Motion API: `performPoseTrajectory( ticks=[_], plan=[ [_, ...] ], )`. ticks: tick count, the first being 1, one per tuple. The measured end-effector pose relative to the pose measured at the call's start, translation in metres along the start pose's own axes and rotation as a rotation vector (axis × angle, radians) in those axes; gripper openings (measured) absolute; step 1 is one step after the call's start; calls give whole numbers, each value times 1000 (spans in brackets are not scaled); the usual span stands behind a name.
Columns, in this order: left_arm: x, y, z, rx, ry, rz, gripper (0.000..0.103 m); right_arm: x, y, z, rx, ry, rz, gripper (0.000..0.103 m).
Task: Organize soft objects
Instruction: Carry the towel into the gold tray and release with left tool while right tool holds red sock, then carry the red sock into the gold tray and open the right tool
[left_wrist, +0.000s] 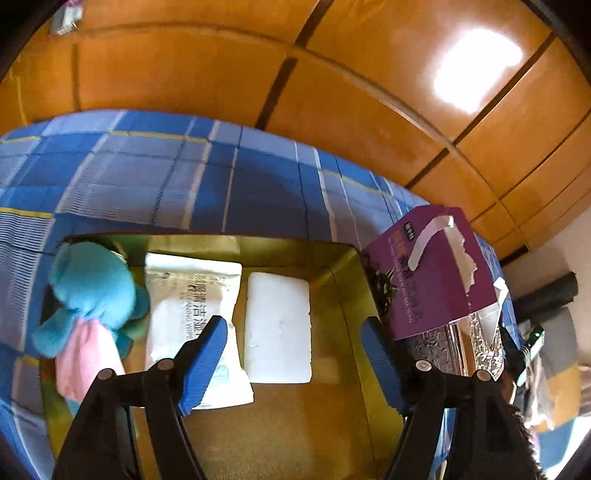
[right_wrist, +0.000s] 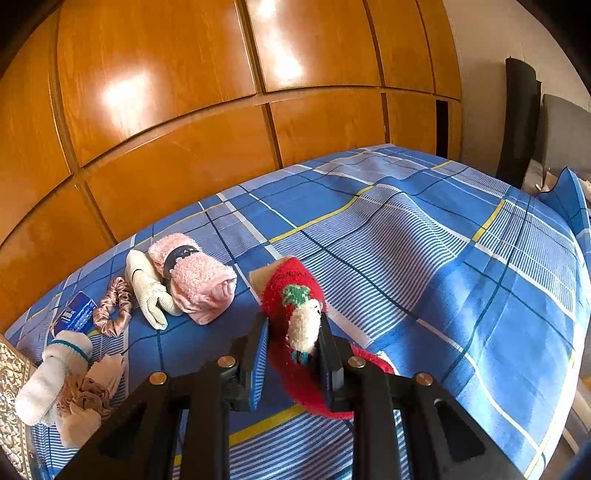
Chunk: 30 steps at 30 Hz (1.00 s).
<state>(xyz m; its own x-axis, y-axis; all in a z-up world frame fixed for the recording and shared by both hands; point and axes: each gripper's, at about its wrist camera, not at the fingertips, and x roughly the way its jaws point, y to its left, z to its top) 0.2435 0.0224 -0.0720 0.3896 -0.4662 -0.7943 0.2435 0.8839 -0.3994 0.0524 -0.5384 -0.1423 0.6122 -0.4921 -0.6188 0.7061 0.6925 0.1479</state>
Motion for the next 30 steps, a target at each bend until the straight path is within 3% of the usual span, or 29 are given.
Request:
performPoseTrajectory(
  ticks=[6, 12, 20, 26, 30],
  plan=[
    [-20, -10, -25, 15, -78, 13, 85, -15, 5, 4, -38, -2, -21, 23],
    [-24, -17, -46, 24, -119, 18, 88, -55, 17, 15, -45, -35, 59, 23],
    [-29, -28, -60, 64, -145, 19, 94, -146, 72, 41, -134, -117, 262, 23],
    [-42, -27, -67, 71, -188, 23, 95, -203, 141, 41, -196, -109, 490, 23],
    [-53, -22, -73, 89, -221, 61, 95, -229, 200, 25, -258, -49, 664, 23]
  ],
)
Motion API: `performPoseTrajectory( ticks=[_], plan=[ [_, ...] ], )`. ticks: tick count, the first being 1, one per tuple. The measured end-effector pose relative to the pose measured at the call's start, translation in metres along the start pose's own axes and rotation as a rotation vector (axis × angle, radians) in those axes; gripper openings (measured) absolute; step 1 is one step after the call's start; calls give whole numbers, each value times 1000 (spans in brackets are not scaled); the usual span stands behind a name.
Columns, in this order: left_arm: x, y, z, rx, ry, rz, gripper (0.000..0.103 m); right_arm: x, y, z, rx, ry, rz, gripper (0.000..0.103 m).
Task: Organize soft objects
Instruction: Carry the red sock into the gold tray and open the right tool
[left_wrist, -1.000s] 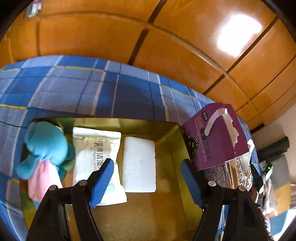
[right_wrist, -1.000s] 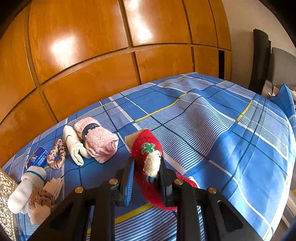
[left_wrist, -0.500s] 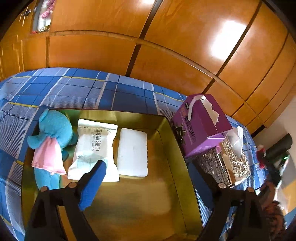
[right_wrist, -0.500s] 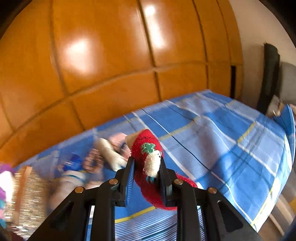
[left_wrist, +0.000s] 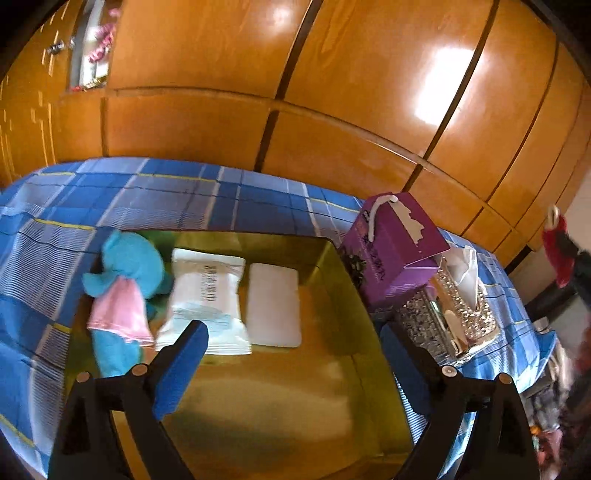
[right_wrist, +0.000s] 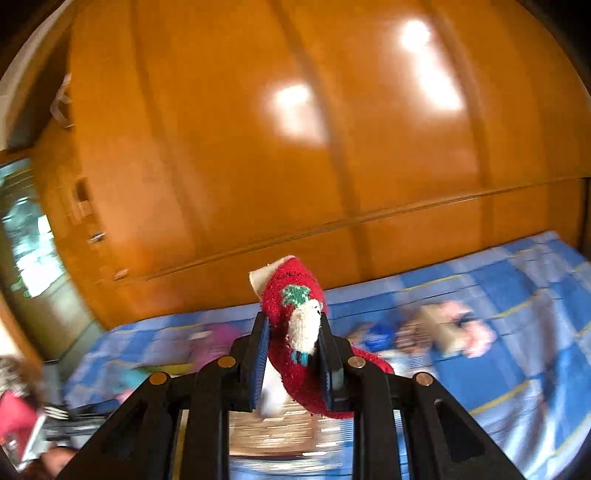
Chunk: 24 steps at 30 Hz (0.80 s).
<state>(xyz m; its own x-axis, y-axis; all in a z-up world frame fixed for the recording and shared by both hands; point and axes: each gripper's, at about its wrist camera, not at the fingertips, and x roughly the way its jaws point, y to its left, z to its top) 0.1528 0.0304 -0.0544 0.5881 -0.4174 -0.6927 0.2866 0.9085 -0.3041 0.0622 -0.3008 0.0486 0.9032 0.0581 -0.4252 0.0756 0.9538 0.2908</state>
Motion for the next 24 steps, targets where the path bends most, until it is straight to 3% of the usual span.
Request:
performPoseTrajectory(
  ticks=[4, 10, 17, 24],
  plan=[
    [-11, 9, -6, 6, -24, 19, 95, 30, 52, -12, 1, 106, 136, 23],
    [-20, 30, -16, -34, -36, 55, 95, 83, 112, -45, -31, 260, 218, 23],
    [-30, 58, -22, -115, -53, 89, 95, 158, 160, -88, -88, 393, 161, 24],
    [-38, 73, -27, -148, -63, 105, 95, 203, 167, -101, -59, 444, 75, 25]
  ],
)
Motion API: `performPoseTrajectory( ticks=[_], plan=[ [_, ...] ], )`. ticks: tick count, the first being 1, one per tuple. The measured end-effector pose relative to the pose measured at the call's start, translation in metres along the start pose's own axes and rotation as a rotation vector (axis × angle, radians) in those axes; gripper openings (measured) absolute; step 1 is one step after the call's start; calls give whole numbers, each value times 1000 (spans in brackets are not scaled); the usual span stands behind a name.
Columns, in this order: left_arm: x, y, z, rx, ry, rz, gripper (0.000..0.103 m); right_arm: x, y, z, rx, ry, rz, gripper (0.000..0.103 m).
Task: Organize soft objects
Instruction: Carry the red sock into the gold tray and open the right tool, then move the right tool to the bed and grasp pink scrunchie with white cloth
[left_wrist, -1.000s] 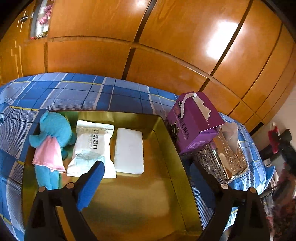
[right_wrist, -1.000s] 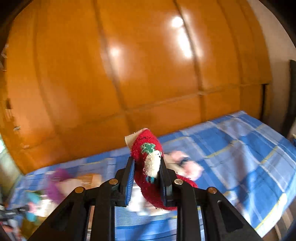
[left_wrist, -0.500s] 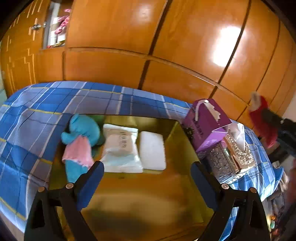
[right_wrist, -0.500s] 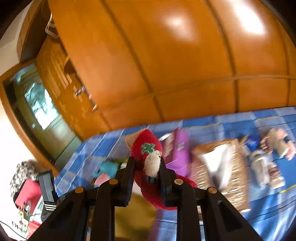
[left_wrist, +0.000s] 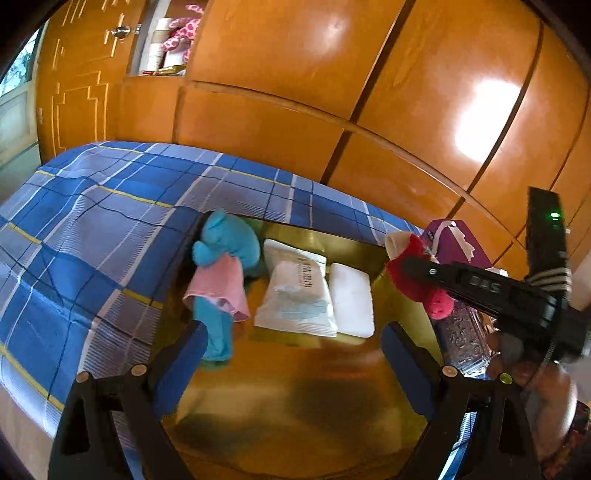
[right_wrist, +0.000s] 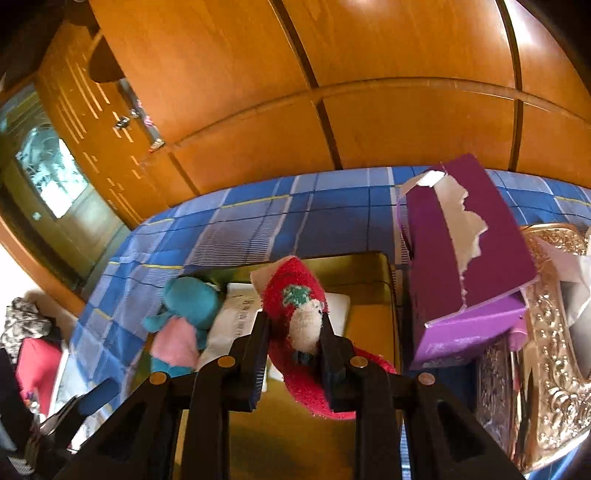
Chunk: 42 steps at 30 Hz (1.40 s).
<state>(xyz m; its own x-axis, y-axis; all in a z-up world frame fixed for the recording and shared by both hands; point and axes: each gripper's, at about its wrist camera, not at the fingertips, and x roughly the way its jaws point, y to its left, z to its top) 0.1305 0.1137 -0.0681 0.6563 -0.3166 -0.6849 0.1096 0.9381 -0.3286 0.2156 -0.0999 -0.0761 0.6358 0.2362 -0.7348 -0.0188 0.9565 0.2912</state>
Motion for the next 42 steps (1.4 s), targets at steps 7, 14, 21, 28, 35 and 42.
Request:
performPoseTrajectory(
  ticks=[7, 14, 21, 28, 35, 42],
  plan=[
    [-3, 12, -3, -41, -5, 7, 95, 18, 4, 3, 0, -4, -54, 25],
    [-2, 16, -6, -54, 6, 6, 95, 33, 6, 7, 5, -7, -113, 25],
    [-2, 18, -10, -69, 14, 6, 95, 50, 2, 7, 6, 11, -207, 28],
    [2, 18, -15, -75, 34, 18, 95, 32, 8, -2, -3, -11, -200, 42],
    [9, 10, -18, -73, 57, 12, 95, -12, 14, -15, -47, -17, -55, 42],
    [15, -12, -20, -27, 79, -12, 96, -72, 11, -35, -184, -106, 33, 42]
  ],
)
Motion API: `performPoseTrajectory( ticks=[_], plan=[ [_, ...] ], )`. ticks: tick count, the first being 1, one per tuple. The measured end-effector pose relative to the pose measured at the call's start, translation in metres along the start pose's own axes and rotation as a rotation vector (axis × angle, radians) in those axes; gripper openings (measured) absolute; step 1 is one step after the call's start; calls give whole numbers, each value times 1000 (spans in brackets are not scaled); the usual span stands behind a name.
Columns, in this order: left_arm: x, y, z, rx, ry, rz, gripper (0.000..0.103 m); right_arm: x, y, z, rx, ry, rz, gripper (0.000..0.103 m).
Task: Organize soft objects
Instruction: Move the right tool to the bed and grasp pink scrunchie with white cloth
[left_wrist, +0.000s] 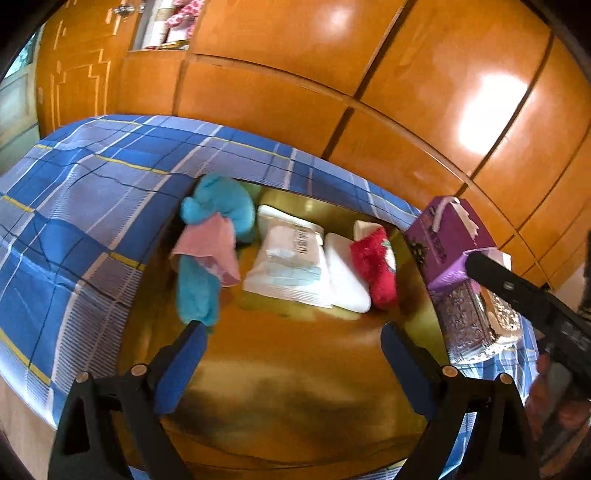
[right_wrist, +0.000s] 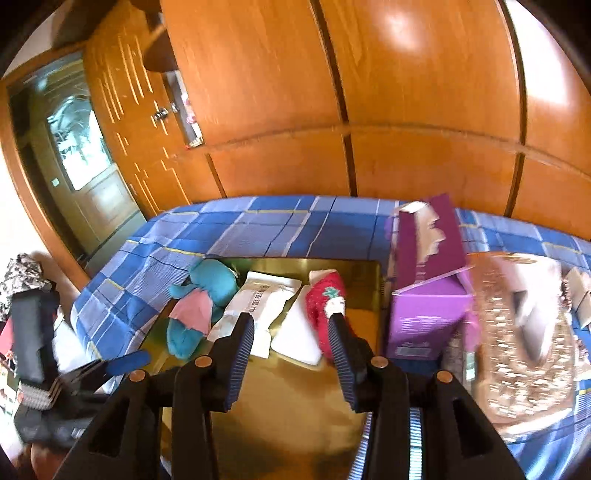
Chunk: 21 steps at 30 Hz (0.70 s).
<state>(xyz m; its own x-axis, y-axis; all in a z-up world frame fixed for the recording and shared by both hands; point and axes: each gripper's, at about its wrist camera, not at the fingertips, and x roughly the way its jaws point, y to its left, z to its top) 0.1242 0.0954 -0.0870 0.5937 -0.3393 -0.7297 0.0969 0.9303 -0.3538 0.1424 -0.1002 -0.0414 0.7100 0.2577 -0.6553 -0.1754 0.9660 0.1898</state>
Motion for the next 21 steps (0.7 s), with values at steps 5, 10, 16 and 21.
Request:
performPoseTrajectory(
  ticks=[5, 10, 16, 21],
  plan=[
    [4, -21, 0, 31, 20, -41, 101, -43, -29, -6, 14, -73, -25, 42],
    [5, -51, -2, 97, 34, -76, 101, -83, -77, -11, 100, -158, -95, 42],
    [5, -89, -5, 184, 47, -135, 101, -114, -156, -24, 253, -194, -245, 42],
    [5, -123, -8, 251, 61, -187, 101, -121, -241, -34, 419, -136, -382, 42]
  ],
)
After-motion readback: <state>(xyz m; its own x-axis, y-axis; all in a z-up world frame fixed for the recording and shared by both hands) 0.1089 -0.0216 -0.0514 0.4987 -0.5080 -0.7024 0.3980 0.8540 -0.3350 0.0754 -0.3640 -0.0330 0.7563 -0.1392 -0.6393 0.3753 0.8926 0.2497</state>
